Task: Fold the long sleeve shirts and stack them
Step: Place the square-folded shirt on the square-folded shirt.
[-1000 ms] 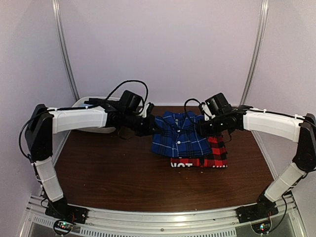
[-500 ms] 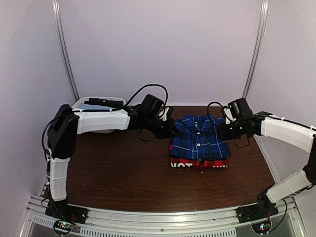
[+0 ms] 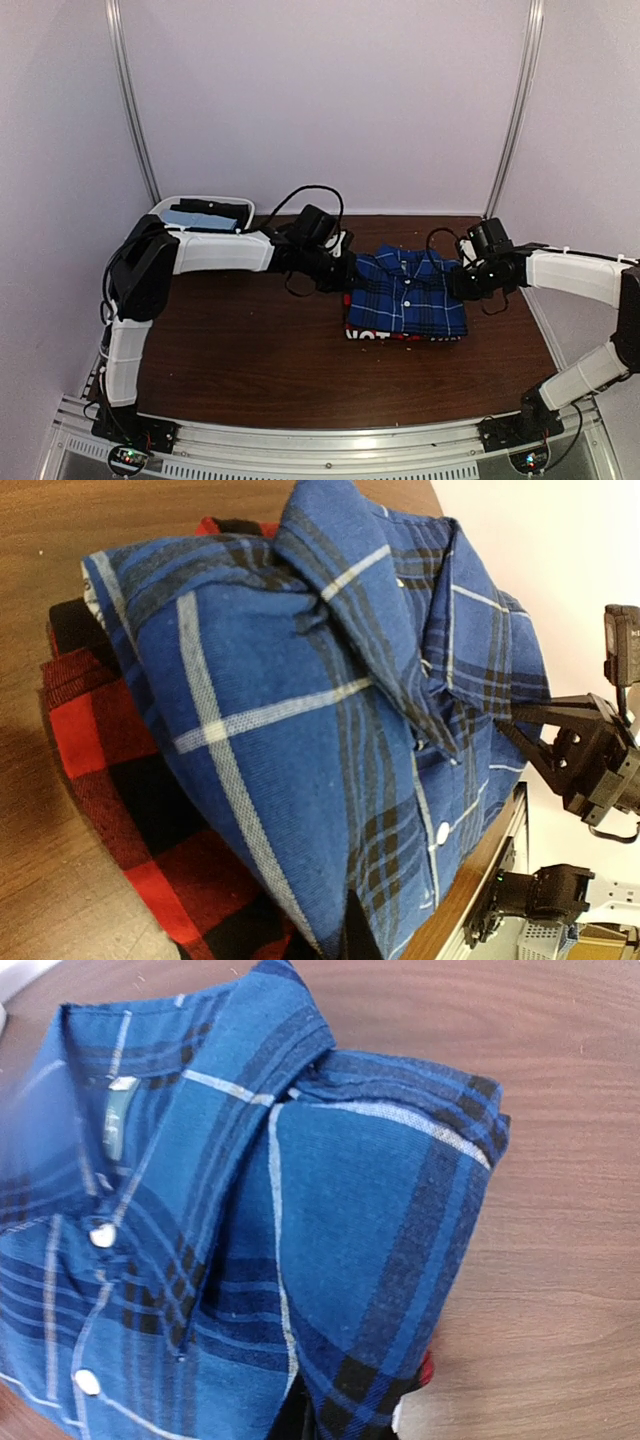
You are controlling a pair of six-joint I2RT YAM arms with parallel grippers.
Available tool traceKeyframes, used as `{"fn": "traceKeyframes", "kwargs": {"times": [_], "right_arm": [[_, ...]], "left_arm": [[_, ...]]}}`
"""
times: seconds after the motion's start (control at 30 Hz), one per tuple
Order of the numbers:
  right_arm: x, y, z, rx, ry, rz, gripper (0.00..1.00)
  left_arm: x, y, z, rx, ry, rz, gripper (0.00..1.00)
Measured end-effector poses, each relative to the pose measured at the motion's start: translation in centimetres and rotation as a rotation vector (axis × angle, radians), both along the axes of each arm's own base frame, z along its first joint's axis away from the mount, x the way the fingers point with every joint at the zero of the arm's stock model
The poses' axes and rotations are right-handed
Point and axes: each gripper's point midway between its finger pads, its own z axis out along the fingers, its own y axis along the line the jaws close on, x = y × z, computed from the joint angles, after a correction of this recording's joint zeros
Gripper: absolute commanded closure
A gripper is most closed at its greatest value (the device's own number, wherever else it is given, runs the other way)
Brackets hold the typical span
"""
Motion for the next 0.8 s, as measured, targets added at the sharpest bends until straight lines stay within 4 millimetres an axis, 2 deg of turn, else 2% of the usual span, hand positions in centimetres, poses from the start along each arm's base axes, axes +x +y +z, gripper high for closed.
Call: {"fn": "traceKeyframes", "kwargs": {"times": [0.07, 0.2, 0.23, 0.3, 0.4, 0.5, 0.6, 0.7, 0.8], "right_arm": [[-0.2, -0.6, -1.4, -0.006, 0.028, -0.017, 0.69], [-0.6, -1.9, -3.6, -0.024, 0.078, -0.045, 0.43], [-0.6, -2.0, -3.7, -0.025, 0.082, -0.052, 0.38], [-0.5, -2.2, -3.6, -0.033, 0.077, -0.057, 0.3], [-0.2, -2.5, -2.9, -0.047, 0.067, -0.073, 0.24], [0.3, -2.8, -1.2, -0.056, 0.03, -0.084, 0.18], [1.0, -2.4, 1.8, -0.043, -0.042, -0.079, 0.13], [1.7, -1.0, 4.8, -0.016, -0.122, -0.052, 0.09], [2.0, 1.2, 6.4, 0.013, -0.166, -0.003, 0.05]], "left_arm": [[0.0, 0.0, -1.3, 0.018, 0.01, 0.004, 1.0], [0.1, 0.4, -4.2, 0.067, 0.032, 0.019, 0.78], [0.1, 0.6, -4.7, 0.08, 0.033, 0.02, 0.7], [0.0, 1.1, -5.7, 0.108, 0.04, 0.028, 0.63], [0.1, 1.4, -6.0, 0.127, 0.031, 0.036, 0.54], [0.4, 1.8, -6.0, 0.15, 0.016, 0.051, 0.45], [0.8, 2.3, -5.3, 0.16, -0.005, 0.068, 0.35], [1.1, 3.3, -3.1, 0.15, -0.038, 0.091, 0.26], [1.6, 4.5, -0.1, 0.128, -0.086, 0.121, 0.15]]}}
